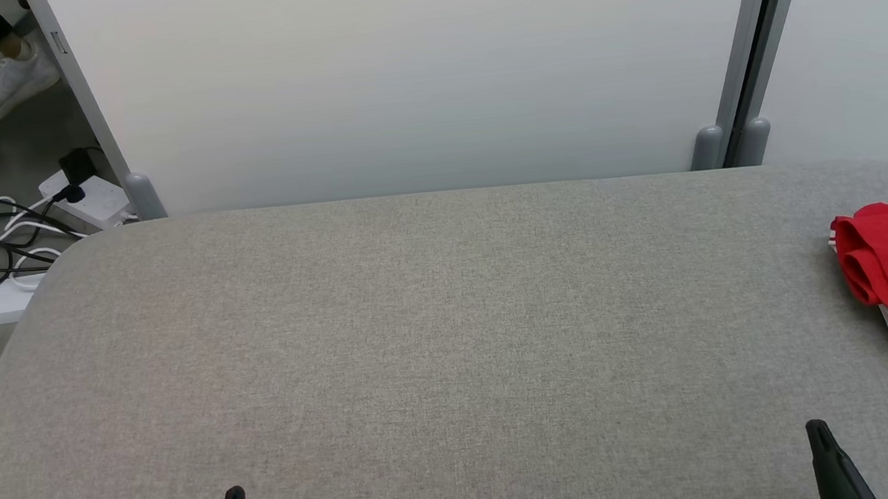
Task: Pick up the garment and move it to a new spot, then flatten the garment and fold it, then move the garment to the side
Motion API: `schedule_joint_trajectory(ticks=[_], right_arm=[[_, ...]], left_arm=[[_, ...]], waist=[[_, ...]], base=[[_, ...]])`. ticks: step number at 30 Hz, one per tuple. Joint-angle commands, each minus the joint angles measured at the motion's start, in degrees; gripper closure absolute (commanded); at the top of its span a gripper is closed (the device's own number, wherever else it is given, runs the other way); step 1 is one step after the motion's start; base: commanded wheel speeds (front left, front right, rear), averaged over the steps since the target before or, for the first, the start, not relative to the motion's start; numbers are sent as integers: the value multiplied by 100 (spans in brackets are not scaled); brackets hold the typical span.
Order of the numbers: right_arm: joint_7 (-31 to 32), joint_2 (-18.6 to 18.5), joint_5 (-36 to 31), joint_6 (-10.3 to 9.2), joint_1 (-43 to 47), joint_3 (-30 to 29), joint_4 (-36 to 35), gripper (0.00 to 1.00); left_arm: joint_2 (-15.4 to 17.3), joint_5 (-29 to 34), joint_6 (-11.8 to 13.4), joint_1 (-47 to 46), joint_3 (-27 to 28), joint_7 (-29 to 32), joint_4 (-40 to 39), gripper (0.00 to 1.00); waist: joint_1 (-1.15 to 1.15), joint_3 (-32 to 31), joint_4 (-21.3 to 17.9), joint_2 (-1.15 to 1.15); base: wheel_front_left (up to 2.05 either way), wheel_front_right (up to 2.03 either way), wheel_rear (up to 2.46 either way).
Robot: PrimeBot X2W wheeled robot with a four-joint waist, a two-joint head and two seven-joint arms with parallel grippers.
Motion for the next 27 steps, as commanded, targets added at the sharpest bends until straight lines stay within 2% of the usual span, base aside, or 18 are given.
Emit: schedule_joint_trajectory(ticks=[1, 27], right_arm=[[58, -79, 239, 0, -290, -2, -111, 100], [464, -107, 1819, 0, -667, -138, 42, 100]], left_arm=[[18, -238, -69, -348, 124, 54, -125, 100], [26, -1822, -281, -725, 380, 466, -1, 100]], waist=[[-1, 15, -9, 0], [-1, 176, -100, 0]], base=[[0, 0, 0], [0, 0, 0]])
